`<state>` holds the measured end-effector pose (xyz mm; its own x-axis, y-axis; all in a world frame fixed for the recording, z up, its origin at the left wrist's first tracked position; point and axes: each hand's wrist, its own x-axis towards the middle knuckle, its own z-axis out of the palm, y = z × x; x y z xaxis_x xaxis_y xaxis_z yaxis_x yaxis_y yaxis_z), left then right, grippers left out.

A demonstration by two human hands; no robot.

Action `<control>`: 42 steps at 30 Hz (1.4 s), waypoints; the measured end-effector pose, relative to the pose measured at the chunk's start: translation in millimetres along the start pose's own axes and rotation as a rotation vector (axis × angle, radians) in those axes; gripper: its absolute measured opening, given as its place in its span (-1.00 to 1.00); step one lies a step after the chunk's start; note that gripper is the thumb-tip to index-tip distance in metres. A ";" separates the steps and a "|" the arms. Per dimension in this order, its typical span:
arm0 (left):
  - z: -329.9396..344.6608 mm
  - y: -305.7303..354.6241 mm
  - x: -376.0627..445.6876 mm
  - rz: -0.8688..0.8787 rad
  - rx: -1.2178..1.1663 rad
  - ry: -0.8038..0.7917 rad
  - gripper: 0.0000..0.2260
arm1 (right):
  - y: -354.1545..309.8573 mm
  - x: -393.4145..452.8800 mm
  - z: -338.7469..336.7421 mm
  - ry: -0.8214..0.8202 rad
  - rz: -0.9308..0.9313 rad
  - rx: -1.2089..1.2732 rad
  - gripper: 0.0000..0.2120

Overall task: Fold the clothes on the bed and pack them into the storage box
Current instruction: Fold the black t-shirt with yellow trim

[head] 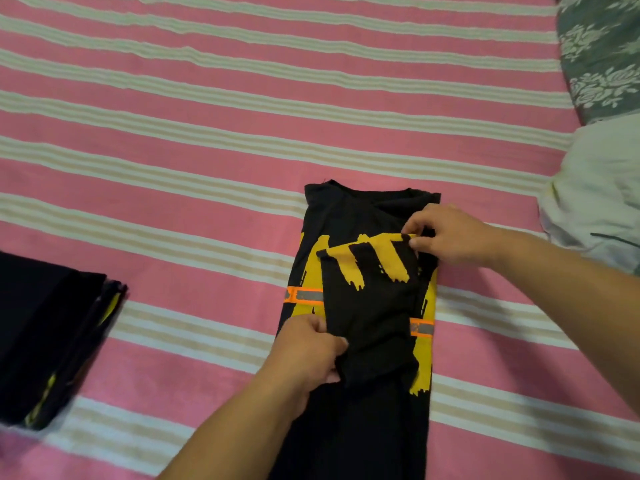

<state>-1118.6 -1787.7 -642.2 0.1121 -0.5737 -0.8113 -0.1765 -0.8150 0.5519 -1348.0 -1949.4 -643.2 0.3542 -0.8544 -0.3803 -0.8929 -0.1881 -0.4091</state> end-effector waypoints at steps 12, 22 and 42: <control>-24.3 73.5 87.1 0.587 0.987 0.276 -0.67 | 11.0 4.0 8.0 0.098 0.103 0.010 -0.81; -28.6 67.1 104.9 0.705 0.926 0.372 -0.73 | -39.0 -10.8 76.9 0.421 0.004 -0.282 -0.45; -43.6 133.8 122.6 0.248 -0.118 0.064 -0.80 | 7.4 29.1 26.8 0.299 0.578 1.065 -0.75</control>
<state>-1085.8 -1970.6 -659.4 0.1418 -0.7576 -0.6372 -0.0912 -0.6509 0.7536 -1336.9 -1962.7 -679.5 -0.2167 -0.7841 -0.5816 -0.1781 0.6175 -0.7661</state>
